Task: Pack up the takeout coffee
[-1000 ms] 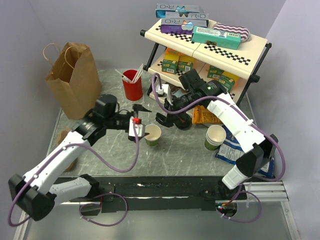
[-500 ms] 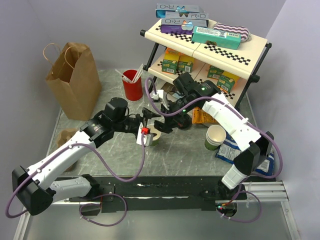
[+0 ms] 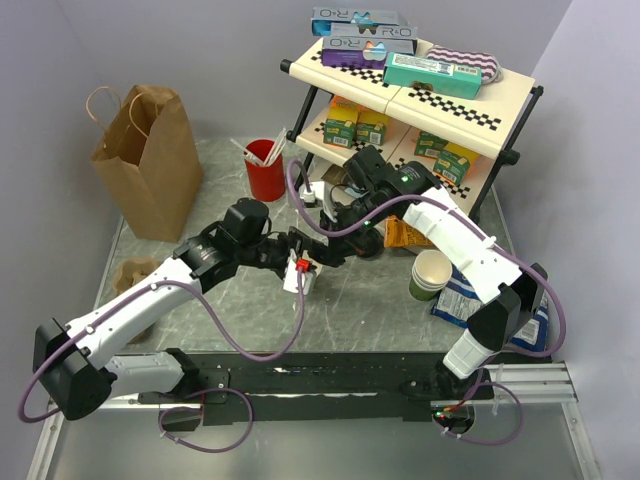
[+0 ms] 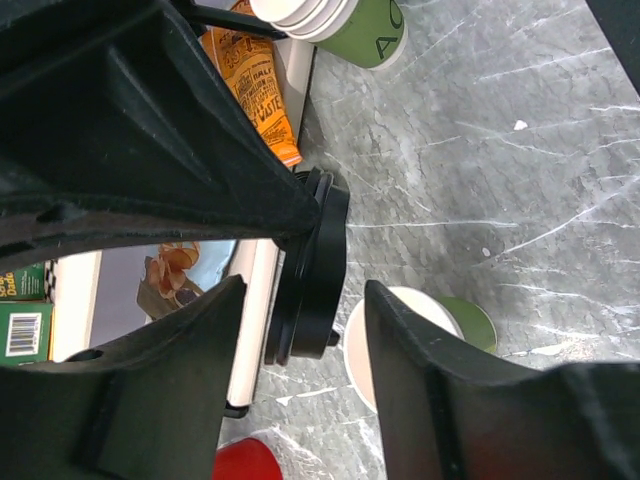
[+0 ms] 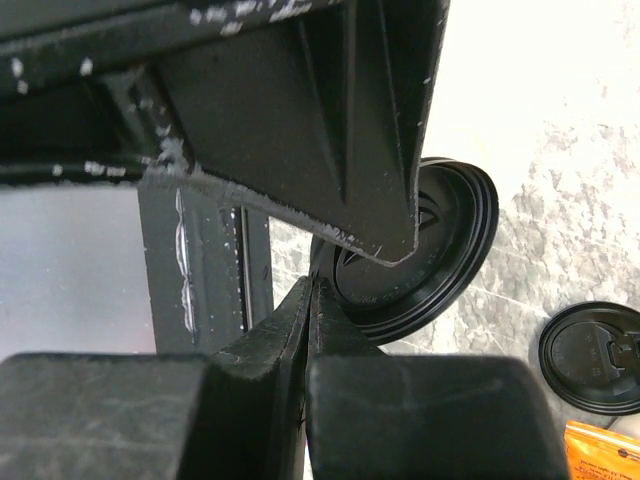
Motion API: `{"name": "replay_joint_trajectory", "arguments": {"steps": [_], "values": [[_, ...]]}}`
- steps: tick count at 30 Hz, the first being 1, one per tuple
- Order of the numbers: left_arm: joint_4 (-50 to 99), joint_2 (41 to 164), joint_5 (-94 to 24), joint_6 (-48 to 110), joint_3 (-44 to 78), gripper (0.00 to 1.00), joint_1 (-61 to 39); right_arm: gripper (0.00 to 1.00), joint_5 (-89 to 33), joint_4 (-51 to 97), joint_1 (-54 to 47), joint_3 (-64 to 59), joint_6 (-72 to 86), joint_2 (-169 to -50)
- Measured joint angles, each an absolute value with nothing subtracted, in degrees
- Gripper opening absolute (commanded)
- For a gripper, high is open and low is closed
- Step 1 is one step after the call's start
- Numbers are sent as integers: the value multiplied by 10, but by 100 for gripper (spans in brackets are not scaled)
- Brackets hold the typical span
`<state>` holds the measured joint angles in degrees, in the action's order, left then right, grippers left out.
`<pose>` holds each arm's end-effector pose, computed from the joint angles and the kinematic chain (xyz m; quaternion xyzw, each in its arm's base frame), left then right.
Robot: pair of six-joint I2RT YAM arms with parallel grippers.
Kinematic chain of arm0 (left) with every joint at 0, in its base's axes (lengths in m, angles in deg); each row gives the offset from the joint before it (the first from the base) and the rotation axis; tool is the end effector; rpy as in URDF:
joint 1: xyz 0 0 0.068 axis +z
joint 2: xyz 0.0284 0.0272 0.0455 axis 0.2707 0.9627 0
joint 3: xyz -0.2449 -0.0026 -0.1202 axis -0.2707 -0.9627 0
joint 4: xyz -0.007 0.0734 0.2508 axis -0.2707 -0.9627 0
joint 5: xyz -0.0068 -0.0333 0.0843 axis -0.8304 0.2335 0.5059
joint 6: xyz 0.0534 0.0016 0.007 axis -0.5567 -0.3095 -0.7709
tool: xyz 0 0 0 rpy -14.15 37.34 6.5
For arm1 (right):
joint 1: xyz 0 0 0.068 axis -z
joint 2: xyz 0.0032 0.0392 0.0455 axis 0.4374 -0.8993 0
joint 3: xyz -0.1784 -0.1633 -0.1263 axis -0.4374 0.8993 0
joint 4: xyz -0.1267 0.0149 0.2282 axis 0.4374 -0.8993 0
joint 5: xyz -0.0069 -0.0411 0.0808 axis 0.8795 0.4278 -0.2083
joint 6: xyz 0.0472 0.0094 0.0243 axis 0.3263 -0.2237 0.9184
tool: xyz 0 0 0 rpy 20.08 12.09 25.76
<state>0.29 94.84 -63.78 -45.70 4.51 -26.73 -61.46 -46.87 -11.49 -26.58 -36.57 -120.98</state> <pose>0.1768 -0.1909 0.3312 0.7579 0.3571 -0.1773 0.5164 0.2336 0.2083 0.3769 -0.6140 0.6770 0.3447 0.2141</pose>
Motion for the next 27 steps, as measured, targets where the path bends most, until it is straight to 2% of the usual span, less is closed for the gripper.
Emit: {"name": "replay_joint_trajectory", "arguments": {"steps": [8,16,21,24,27], "values": [[3,949,-607,-465,45,49,-287,0,-603,-469,-128,-266,-366,-1210],[-5,949,-593,-472,45,38,-295,0,-596,-468,-135,-266,-366,-1209],[-21,949,-587,-473,46,35,-296,0,-595,-468,-136,-266,-366,-1209],[-25,949,-584,-472,46,33,-297,6,-590,-467,-136,-266,-365,-1209],[-26,949,-582,-459,46,26,-297,11,-581,-466,-136,-270,-363,-1209]]}}
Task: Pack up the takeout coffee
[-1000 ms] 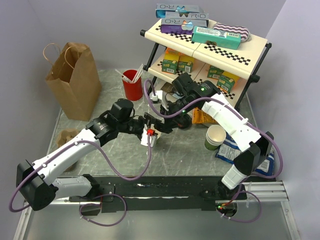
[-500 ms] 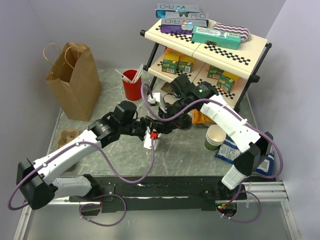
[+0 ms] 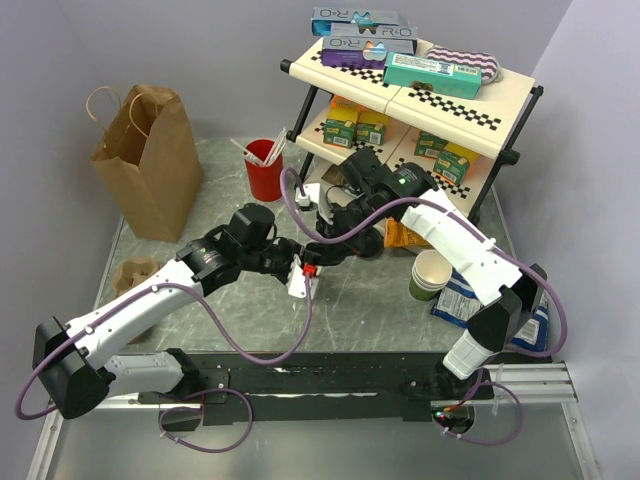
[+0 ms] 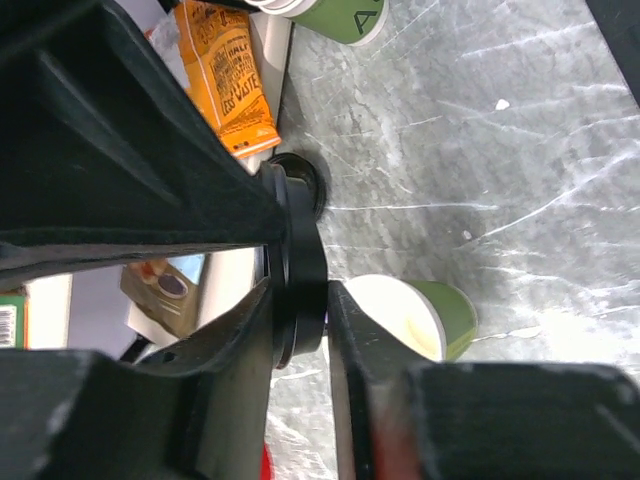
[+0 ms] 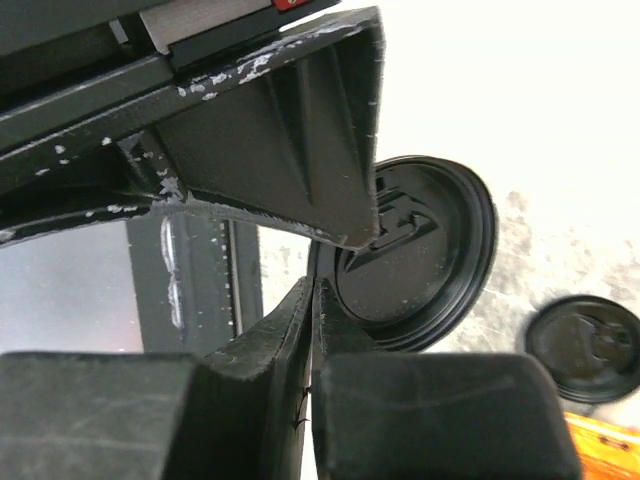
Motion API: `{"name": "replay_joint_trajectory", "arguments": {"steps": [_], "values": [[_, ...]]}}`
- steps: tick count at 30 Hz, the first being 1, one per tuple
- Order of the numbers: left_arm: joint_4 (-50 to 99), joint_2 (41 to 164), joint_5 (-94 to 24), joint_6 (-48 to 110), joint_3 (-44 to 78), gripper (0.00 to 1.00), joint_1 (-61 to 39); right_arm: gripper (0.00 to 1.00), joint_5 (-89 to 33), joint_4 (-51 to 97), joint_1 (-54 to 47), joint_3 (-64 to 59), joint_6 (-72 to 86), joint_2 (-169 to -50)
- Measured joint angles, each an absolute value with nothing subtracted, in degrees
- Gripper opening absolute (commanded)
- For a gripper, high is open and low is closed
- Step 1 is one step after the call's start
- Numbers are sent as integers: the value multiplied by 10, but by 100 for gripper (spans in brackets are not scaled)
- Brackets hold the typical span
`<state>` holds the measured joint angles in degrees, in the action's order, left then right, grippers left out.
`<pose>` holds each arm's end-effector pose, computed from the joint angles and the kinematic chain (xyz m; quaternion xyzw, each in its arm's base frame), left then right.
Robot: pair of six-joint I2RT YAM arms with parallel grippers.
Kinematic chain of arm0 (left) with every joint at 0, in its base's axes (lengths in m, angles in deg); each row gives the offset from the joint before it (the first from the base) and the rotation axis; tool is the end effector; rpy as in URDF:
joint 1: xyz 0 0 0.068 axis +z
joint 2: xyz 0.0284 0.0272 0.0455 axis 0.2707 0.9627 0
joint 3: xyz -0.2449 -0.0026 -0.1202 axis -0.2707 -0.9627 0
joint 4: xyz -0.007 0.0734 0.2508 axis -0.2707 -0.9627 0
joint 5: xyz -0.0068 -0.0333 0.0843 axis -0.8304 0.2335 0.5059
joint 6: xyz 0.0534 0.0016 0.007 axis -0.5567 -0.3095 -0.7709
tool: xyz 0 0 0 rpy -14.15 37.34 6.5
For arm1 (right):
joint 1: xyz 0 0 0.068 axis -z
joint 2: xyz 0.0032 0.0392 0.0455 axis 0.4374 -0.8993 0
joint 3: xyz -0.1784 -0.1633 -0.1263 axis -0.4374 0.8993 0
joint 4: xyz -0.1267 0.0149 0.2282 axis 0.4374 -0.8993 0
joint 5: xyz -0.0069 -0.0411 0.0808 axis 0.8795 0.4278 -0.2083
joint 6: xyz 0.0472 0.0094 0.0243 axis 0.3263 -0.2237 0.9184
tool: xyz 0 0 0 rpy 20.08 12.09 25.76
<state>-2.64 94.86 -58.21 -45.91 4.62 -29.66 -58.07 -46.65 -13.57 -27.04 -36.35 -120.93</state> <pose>0.1682 -0.1969 0.3263 0.7708 0.3737 -0.1554 0.4920 0.2275 0.2159 0.3784 -0.6266 0.6762 0.3216 0.2160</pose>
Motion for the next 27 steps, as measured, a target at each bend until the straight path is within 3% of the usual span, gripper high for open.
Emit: {"name": "replay_joint_trajectory", "arguments": {"steps": [4,15,27], "values": [[-27,949,-579,-417,47,23,-297,18,-565,-464,-133,-297,-363,-1206],[-6,949,-598,-259,46,19,-254,21,-551,-434,-99,-330,-329,-1173],[33,933,-669,-29,16,47,-134,20,-473,-352,-74,-219,-330,-1153]]}}
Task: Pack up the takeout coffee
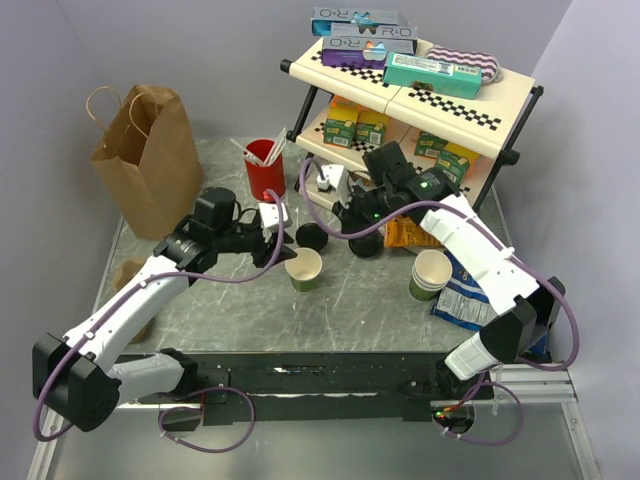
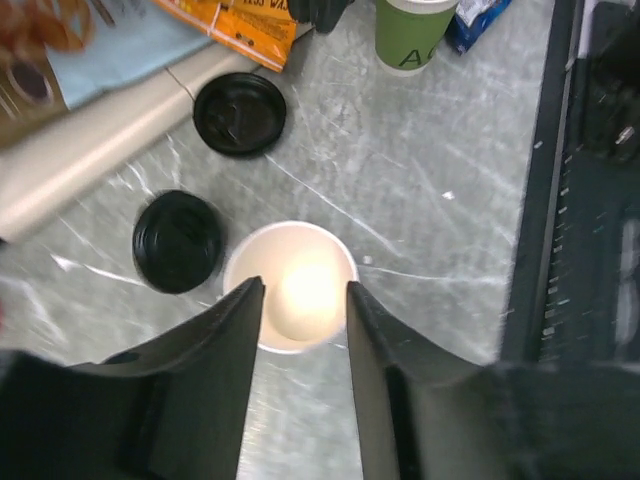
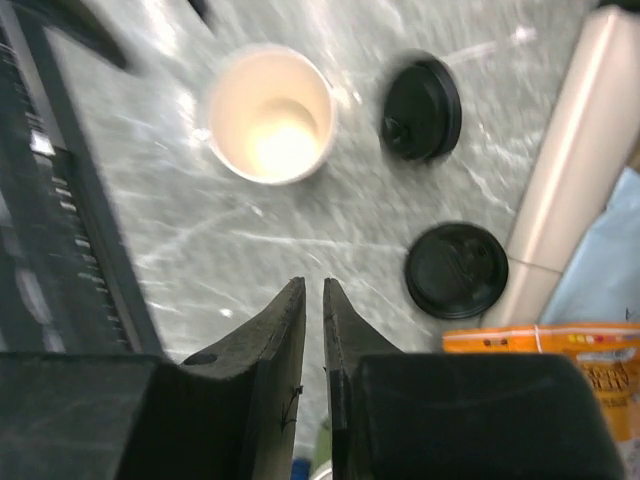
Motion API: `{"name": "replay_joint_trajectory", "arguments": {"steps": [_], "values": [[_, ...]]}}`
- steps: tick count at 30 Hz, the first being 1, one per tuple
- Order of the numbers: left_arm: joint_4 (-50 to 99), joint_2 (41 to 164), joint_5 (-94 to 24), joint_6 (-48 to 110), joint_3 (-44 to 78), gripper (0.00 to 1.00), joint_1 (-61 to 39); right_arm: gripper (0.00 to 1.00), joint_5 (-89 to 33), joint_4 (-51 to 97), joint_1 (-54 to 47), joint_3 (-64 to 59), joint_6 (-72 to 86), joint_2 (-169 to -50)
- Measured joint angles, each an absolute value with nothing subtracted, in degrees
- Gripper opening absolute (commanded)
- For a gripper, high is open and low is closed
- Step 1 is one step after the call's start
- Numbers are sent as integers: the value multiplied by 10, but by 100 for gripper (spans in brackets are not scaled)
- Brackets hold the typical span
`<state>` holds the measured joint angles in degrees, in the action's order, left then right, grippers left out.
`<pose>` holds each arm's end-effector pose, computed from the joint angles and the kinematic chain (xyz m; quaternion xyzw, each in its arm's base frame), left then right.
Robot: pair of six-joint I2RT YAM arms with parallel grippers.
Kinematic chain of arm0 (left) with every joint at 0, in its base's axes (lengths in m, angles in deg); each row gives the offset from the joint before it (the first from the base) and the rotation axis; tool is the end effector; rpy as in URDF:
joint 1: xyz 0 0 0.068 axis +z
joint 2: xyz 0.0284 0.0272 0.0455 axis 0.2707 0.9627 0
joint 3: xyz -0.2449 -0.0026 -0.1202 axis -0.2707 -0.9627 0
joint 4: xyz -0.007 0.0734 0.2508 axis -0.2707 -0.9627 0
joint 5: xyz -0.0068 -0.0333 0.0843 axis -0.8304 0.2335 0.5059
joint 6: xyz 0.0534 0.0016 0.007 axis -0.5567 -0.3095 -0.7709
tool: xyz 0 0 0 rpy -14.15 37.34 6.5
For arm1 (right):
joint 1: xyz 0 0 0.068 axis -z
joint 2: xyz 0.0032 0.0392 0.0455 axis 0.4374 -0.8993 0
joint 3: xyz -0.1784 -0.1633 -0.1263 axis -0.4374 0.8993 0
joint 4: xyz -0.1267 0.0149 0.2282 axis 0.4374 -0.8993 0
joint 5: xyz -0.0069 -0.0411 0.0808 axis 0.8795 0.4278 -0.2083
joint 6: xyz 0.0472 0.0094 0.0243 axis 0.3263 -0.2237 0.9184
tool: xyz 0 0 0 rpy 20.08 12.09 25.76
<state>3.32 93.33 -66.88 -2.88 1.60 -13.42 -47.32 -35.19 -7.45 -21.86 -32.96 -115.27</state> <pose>0.2105 -0.1437 0.3255 0.5097 0.6513 -0.3230 0.4602 0.2466 0.1820 0.3891 -0.5682 0.7217 0.2221 0.3270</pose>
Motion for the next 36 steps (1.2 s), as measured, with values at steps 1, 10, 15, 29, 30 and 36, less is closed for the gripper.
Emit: {"name": "replay_joint_trajectory", "arguments": {"steps": [1,10,15,29,30,36], "values": [[40,927,-670,-6,7,49,-128,20,-461,-341,-73,-202,-335,-1153],[113,923,-660,180,-63,65,-105,25,-419,-263,-69,-156,-328,-1177],[146,957,-640,239,-65,61,-105,25,-395,-249,-69,-140,-302,-1180],[88,1072,-569,222,1,48,-128,26,-366,-221,-66,-137,-275,-1180],[83,1075,-567,219,1,47,-128,26,-366,-220,-66,-137,-274,-1180],[72,1085,-541,196,1,41,-129,26,-367,-220,-64,-137,-272,-1182]]}}
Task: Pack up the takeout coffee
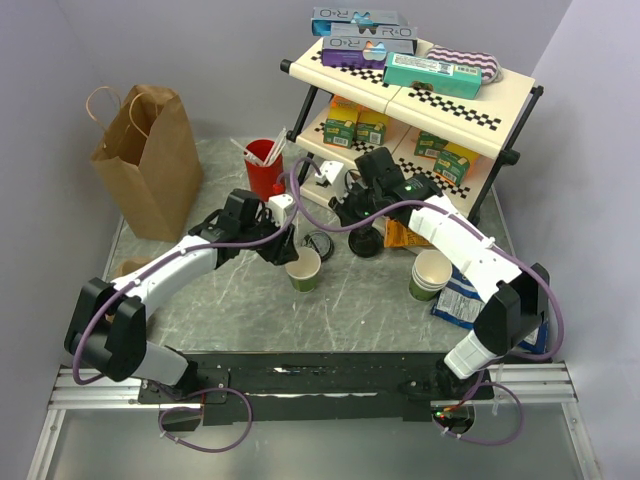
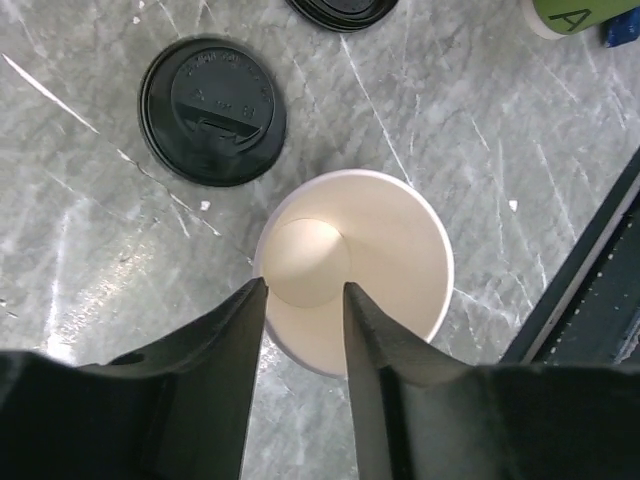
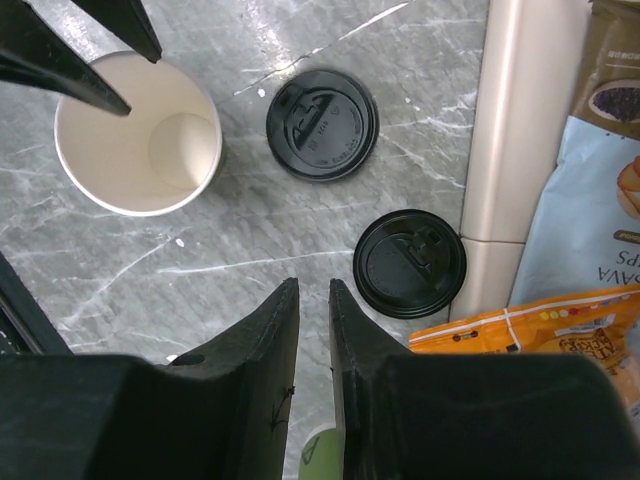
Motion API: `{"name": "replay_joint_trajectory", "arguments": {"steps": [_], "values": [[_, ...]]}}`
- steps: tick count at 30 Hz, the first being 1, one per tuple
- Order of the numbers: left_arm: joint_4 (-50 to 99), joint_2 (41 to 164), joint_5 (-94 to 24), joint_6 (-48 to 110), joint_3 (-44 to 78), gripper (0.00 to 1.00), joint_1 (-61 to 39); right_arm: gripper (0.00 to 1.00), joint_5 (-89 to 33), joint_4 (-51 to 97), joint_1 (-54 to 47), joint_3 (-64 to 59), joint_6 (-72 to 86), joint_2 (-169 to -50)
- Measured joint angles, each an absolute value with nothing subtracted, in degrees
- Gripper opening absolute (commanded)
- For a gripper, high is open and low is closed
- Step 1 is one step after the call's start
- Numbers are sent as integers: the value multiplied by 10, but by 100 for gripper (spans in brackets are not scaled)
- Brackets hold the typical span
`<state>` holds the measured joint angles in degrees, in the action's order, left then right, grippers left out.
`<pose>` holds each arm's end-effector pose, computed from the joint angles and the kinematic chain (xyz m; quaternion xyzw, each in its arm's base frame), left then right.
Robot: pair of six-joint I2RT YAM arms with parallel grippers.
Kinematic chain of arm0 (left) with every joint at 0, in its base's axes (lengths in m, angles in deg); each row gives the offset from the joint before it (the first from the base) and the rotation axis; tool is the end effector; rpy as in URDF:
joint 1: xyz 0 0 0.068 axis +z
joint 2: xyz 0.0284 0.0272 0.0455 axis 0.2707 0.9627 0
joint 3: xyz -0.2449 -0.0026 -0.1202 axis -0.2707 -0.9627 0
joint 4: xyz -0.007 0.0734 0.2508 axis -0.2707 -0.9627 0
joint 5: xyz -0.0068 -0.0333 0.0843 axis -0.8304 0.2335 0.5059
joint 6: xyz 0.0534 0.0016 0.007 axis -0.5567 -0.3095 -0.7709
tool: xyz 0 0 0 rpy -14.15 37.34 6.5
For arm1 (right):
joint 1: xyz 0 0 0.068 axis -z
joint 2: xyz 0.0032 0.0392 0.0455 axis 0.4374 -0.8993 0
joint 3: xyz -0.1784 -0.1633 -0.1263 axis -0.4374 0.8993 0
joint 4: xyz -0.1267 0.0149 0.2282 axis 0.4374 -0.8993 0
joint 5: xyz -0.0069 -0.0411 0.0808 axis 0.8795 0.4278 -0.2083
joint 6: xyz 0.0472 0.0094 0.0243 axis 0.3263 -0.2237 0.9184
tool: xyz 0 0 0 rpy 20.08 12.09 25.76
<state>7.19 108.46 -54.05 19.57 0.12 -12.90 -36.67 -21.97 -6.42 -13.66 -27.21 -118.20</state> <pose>0.2607 -0.1609 0.2509 0.3136 0.8343 -0.3075 0.3332 0.2799 0.1893 0.3432 -0.5052 0.7771 0.1497 0.3442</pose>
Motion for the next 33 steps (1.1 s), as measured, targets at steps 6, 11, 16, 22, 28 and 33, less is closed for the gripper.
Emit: {"name": "replay_joint_trajectory", "arguments": {"steps": [6,11,16,22,28,33], "values": [[72,1085,-522,186,1,33,-129,26,-367,-220,-64,-137,-269,-1193],[73,1085,-513,186,1,31,-129,26,-371,-220,-64,-137,-266,-1199],[68,1085,-543,195,7,29,-129,26,-371,-220,-64,-137,-266,-1199],[67,1086,-569,211,45,48,-129,26,-371,-219,-64,-132,-267,-1199],[53,1093,-539,198,50,53,-129,26,-370,-219,-64,-130,-267,-1199],[43,1111,-532,186,49,45,-129,26,-370,-219,-64,-130,-267,-1199]]}}
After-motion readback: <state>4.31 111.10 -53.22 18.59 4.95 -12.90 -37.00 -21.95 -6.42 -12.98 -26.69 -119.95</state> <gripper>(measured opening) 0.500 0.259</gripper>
